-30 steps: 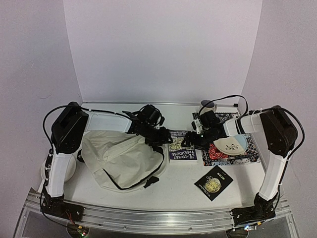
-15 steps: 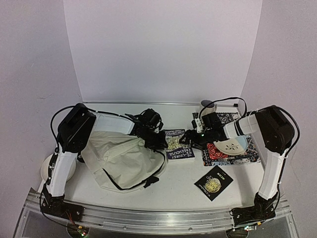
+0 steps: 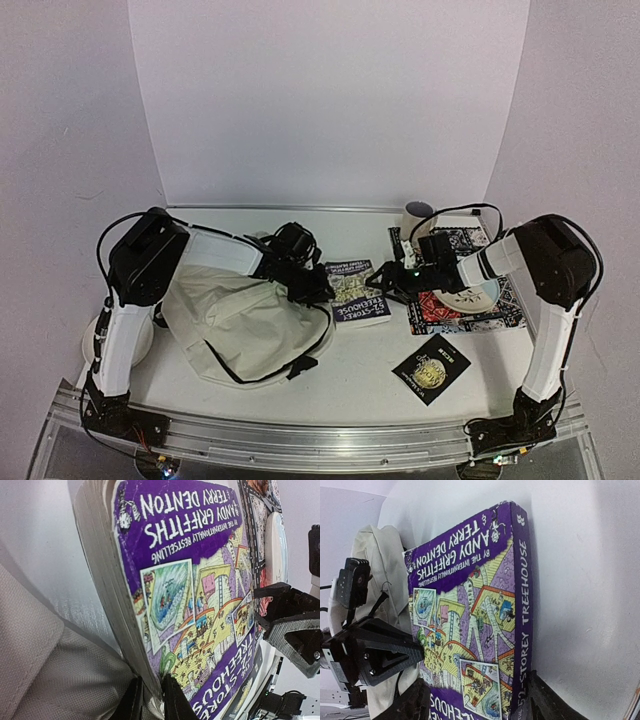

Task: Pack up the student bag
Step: Grab the book from the center of the board.

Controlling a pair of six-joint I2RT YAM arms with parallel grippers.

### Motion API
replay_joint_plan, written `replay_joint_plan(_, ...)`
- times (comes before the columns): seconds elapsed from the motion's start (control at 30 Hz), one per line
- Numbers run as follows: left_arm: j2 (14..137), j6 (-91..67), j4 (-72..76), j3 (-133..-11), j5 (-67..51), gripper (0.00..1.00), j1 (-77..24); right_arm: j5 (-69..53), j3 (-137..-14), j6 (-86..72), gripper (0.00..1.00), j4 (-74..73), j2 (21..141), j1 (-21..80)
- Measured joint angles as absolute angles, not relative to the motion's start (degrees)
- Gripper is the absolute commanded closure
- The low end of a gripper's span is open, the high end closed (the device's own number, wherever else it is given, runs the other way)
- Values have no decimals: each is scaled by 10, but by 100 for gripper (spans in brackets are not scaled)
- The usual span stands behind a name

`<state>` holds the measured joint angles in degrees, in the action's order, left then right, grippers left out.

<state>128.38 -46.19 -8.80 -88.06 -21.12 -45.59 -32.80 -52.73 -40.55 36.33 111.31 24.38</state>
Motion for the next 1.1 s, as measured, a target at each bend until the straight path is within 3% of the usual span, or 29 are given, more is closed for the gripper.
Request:
replay_joint_plan(0.33, 1263, -496, -26, -826, -213, 84, -451, -358, -512, -432, 52, 427, 1094, 243)
replay_joint_plan(0.8, 1261, -517, 21, -808, -227, 83, -454, -440, -517, -447, 52, 479, 1093, 269)
replay_joint_plan(0.97, 1261, -520, 26, -805, -228, 80, -454, -447, -517, -441, 67, 467, 1096, 275)
replay_joint_plan(1.1, 1261, -525, 28, -804, -230, 72, -454, -438, -517, -437, 78, 452, 1095, 270)
